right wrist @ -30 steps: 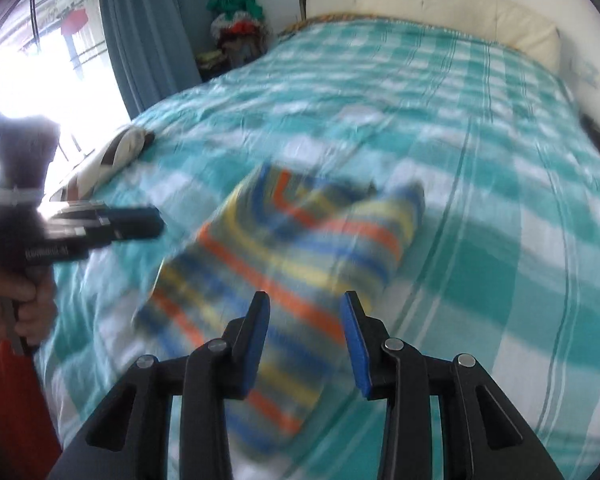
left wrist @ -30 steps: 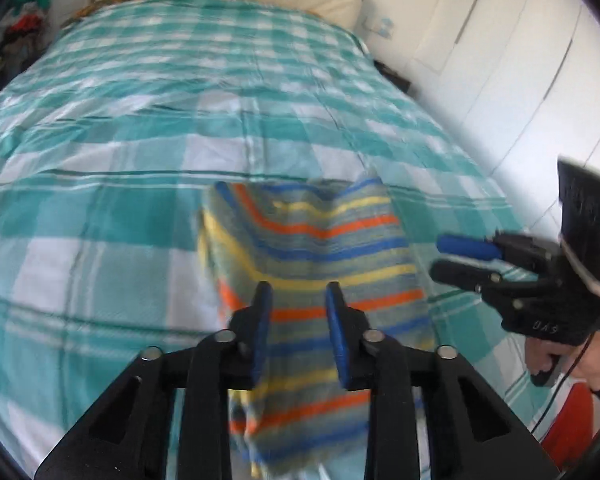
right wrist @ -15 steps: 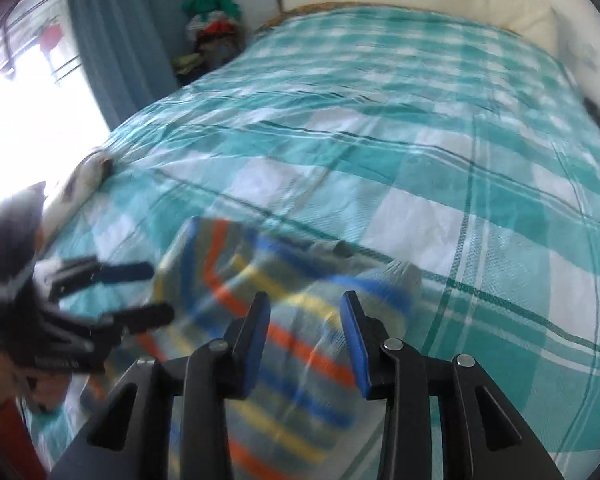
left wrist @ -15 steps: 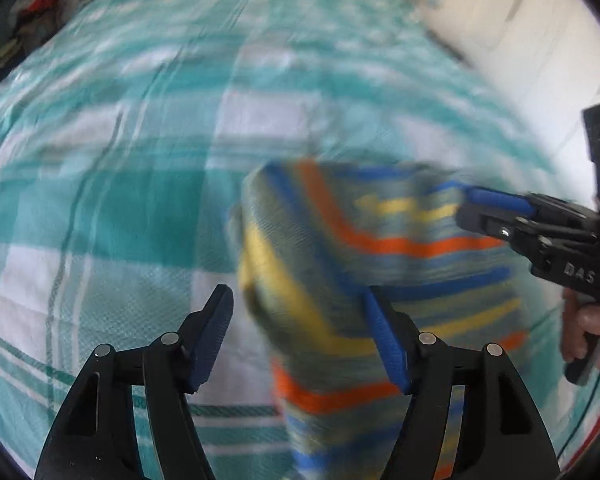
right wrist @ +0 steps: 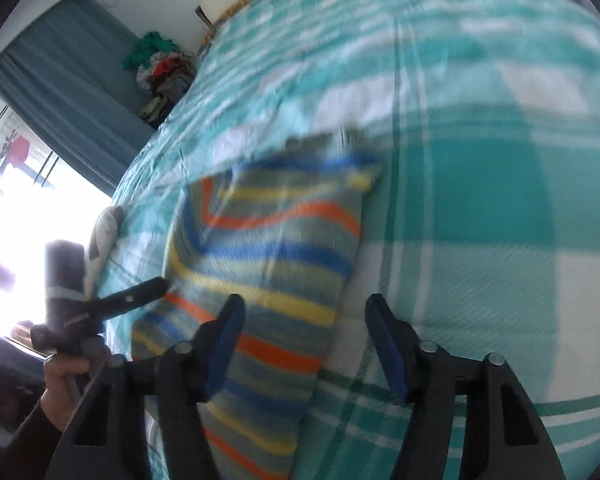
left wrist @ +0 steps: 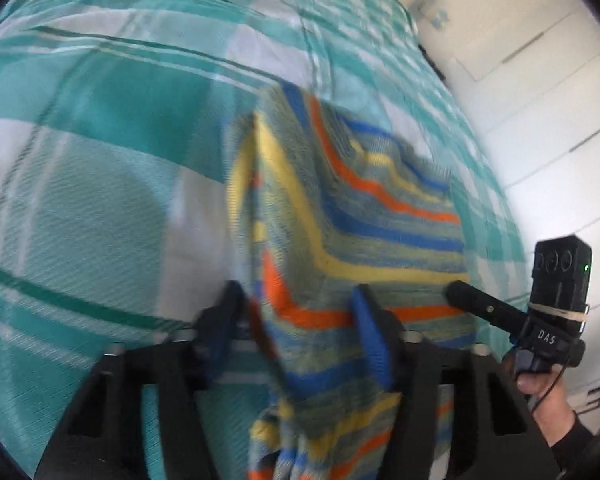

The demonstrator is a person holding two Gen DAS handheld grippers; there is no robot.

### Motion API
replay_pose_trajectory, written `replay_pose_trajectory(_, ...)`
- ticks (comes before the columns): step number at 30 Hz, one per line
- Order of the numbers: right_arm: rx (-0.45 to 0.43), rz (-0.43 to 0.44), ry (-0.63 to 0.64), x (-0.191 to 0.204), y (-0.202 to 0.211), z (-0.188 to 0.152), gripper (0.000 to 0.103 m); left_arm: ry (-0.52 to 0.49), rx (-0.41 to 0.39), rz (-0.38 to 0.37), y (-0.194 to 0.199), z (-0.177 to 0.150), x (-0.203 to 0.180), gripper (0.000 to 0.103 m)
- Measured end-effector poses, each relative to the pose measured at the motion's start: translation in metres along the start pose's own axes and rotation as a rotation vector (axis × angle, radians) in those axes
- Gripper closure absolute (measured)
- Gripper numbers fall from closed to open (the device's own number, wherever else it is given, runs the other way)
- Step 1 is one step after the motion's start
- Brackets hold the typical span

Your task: Fold small clothes

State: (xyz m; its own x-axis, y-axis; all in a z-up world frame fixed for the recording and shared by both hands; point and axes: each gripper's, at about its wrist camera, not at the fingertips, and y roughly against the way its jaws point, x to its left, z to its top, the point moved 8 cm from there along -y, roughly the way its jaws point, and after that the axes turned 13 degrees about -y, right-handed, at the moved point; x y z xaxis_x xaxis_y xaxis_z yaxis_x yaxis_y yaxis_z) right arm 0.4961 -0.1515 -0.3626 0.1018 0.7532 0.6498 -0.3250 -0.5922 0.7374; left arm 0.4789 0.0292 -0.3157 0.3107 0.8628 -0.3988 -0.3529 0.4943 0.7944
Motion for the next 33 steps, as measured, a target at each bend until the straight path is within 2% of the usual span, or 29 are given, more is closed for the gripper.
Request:
replay_pose_trajectory(1, 0.006, 0.019, -0.036, 0.000, -0.006, -0.002, 0.073, -0.001, 0.005, 0.003, -0.003, 0.002, -0.003, 0.083)
replay_pose_trajectory(3, -0.032, 0.009, -0.045, 0.007, -0.007, 0.002, 0.080, 0.005, -0.011, 0.027, 0.005, 0.005, -0.008, 0.086)
replay_pose_trajectory(5, -0.081, -0.018, 0.050, 0.028, 0.007, 0.002, 0.081, -0.045, -0.058, 0.039, 0.026, 0.011, -0.020, 0.086)
replay_pose_trajectory(10, -0.168, 0.012, 0.161, 0.073, 0.046, 0.004, 0.082, -0.172, -0.151, 0.075, 0.079, 0.026, -0.052, 0.086)
replay_pose_trajectory(12, -0.193, 0.024, 0.170, 0.083, 0.053, 0.010, 0.081, -0.188, -0.171, 0.090, 0.089, 0.032, -0.055, 0.085)
replay_pose_trajectory(13, -0.196, 0.021, 0.169, 0.082, 0.054, 0.012, 0.081, -0.190, -0.164, 0.107, 0.088, 0.034, -0.052, 0.079)
replay_pose_trajectory(14, -0.189, 0.000, 0.147, 0.076, 0.050, 0.016, 0.079, -0.190, -0.136, 0.154, 0.083, 0.033, -0.047, 0.068)
replay_pose_trajectory(16, -0.173, -0.091, 0.110, 0.057, 0.045, 0.018, 0.060, -0.192, -0.075, 0.314, 0.074, 0.026, -0.033, 0.048)
replay_pose_trajectory(17, -0.181, -0.156, 0.108, 0.046, 0.050, 0.016, 0.056, -0.198, -0.072, 0.387, 0.079, 0.019, -0.029, 0.041)
replay_pose_trajectory(18, -0.193, -0.177, 0.126, 0.042, 0.060, 0.011, 0.055, -0.213, -0.089, 0.423, 0.088, 0.013, -0.031, 0.037)
replay_pose_trajectory(20, -0.205, -0.216, 0.171, 0.042, 0.080, -0.002, 0.048, -0.241, -0.123, 0.492, 0.108, 0.005, -0.038, 0.014)
replay_pose_trajectory(21, -0.212, -0.241, 0.192, 0.043, 0.089, -0.009, 0.037, -0.251, -0.151, 0.537, 0.121, 0.001, -0.044, 0.012)
replay_pose_trajectory(22, -0.220, -0.256, 0.215, 0.046, 0.099, -0.018, 0.030, -0.263, -0.178, 0.559, 0.133, -0.002, -0.052, 0.010)
replay_pose_trajectory(24, -0.227, -0.278, 0.259, 0.053, 0.119, -0.033, 0.029, -0.284, -0.210, 0.575, 0.150, -0.003, -0.067, 0.007)
replay_pose_trajectory(28, -0.270, -0.337, 0.320, 0.065, 0.158, -0.062, 0.012, -0.293, -0.276, 0.578, 0.186, -0.010, -0.098, 0.005)
replay_pose_trajectory(33, -0.301, -0.370, 0.347, 0.078, 0.198, -0.089, 0.002, -0.307, -0.311, 0.588, 0.216, -0.016, -0.131, 0.003)
